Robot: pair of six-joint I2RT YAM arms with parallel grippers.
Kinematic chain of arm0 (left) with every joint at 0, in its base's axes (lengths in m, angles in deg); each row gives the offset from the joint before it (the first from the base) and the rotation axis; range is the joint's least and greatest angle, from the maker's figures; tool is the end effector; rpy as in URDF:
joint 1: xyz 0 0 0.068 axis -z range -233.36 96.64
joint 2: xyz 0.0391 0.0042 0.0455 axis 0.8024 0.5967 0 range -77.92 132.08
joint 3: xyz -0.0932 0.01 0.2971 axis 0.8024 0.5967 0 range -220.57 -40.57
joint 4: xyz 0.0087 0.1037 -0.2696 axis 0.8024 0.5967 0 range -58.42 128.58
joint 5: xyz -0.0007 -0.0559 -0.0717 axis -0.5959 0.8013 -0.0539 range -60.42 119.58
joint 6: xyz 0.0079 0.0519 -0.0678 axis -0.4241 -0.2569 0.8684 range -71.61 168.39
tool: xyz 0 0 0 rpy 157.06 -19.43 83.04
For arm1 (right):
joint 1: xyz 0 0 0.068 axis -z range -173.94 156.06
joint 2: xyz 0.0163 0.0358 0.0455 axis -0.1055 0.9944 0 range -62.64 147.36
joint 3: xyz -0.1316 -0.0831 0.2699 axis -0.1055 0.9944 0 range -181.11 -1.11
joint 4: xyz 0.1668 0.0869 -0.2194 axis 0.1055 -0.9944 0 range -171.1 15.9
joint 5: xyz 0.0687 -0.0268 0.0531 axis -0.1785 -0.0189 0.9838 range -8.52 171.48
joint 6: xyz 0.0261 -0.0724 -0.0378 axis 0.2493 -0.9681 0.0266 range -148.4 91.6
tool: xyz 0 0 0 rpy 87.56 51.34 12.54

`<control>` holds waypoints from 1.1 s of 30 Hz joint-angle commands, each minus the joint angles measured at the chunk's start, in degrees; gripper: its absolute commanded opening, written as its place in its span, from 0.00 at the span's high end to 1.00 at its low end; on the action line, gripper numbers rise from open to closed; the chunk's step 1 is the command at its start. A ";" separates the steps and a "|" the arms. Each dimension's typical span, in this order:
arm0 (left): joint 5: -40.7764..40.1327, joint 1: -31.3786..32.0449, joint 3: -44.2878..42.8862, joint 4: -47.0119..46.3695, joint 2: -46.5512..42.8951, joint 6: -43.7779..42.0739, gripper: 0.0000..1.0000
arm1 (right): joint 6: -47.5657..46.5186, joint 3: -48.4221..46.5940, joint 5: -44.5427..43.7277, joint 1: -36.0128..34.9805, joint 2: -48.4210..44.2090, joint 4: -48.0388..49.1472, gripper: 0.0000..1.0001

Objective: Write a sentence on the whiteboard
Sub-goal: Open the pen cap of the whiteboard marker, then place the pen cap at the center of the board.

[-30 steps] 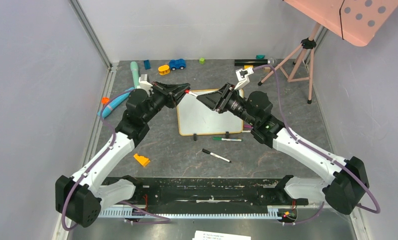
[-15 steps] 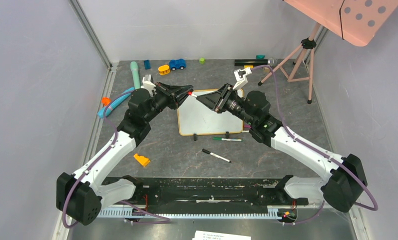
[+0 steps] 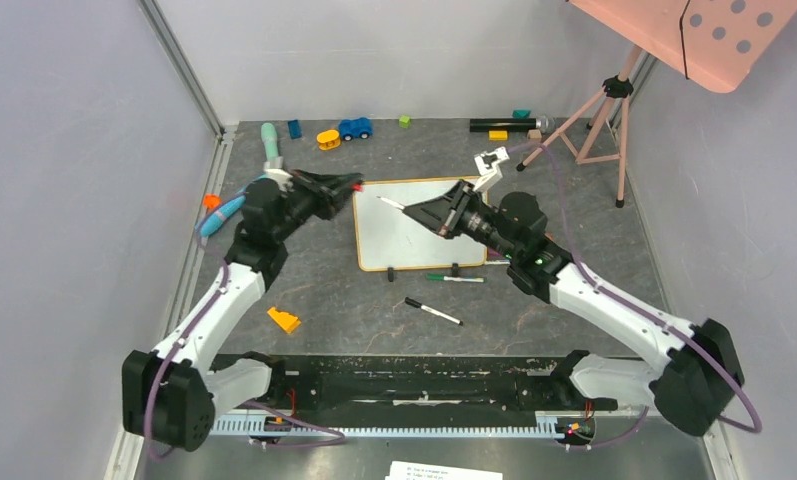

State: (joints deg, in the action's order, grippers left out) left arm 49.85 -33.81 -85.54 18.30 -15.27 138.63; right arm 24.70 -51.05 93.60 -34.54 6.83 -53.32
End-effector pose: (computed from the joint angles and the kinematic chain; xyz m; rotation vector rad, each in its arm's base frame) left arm 0.2779 -0.1265 0.3461 -0.8592 1.7659 -1.6672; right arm 0.2476 0.2332 0.3661 0.0018 1.7438 1.4184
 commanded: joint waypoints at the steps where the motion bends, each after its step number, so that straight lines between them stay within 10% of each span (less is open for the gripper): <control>1: 2.56 -15.85 0.84 -0.64 2.07 -1.32 0.98 | 0.21 4.97 1.41 4.01 -8.69 -2.05 1.00; 10: 4.09 -23.33 -4.60 20.98 6.77 -23.42 0.98 | -7.28 3.94 -1.49 6.95 -11.38 -15.64 1.00; 18: -21.41 -23.25 -9.21 44.15 12.47 -47.98 0.98 | -13.73 0.53 -3.37 6.94 -9.59 -20.50 1.00; 33: -23.37 -23.27 -15.11 51.85 30.57 -55.11 0.94 | -19.80 -3.15 -11.54 7.04 -11.20 -26.93 1.00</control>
State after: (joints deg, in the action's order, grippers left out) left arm 27.84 -57.05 -97.19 68.00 13.45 88.42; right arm 6.95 -51.20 85.47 -27.83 -2.59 -80.51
